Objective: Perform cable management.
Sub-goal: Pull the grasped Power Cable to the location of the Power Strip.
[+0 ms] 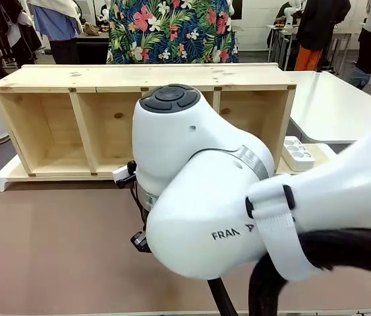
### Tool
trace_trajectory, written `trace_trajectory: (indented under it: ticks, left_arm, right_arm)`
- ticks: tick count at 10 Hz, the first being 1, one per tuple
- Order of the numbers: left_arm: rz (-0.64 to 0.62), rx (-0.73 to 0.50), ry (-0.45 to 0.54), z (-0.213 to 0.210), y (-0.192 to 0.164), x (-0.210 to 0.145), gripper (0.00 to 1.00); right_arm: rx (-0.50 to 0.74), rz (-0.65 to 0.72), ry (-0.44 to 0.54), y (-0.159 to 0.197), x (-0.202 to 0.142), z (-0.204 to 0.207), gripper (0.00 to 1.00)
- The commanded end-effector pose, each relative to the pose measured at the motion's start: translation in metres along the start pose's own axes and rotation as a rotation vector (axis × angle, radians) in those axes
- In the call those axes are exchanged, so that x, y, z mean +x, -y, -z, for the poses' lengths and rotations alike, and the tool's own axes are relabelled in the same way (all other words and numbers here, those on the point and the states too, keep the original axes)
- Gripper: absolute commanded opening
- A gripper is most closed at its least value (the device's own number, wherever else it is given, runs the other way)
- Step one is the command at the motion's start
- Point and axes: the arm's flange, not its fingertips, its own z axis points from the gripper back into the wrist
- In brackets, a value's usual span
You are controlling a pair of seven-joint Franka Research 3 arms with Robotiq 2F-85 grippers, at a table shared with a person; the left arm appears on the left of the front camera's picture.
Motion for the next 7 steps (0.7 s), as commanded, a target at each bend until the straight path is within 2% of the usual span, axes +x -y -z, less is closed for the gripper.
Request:
trace_trajectory:
  ticks: [1, 7]
  left_arm:
    - [0.003, -0.002, 0.01, 0.0004, -0.001, 0.0015, 1.0]
    - [0.003, -0.002, 0.01, 0.0004, -0.001, 0.0015, 1.0]
  right_arm:
    - [0.011, 0.028, 0.014, -0.0008, -0.0041, 0.0052, 0.15]
    - [0.0, 0.0, 0.0, 0.0, 0.0, 0.0, 0.15]
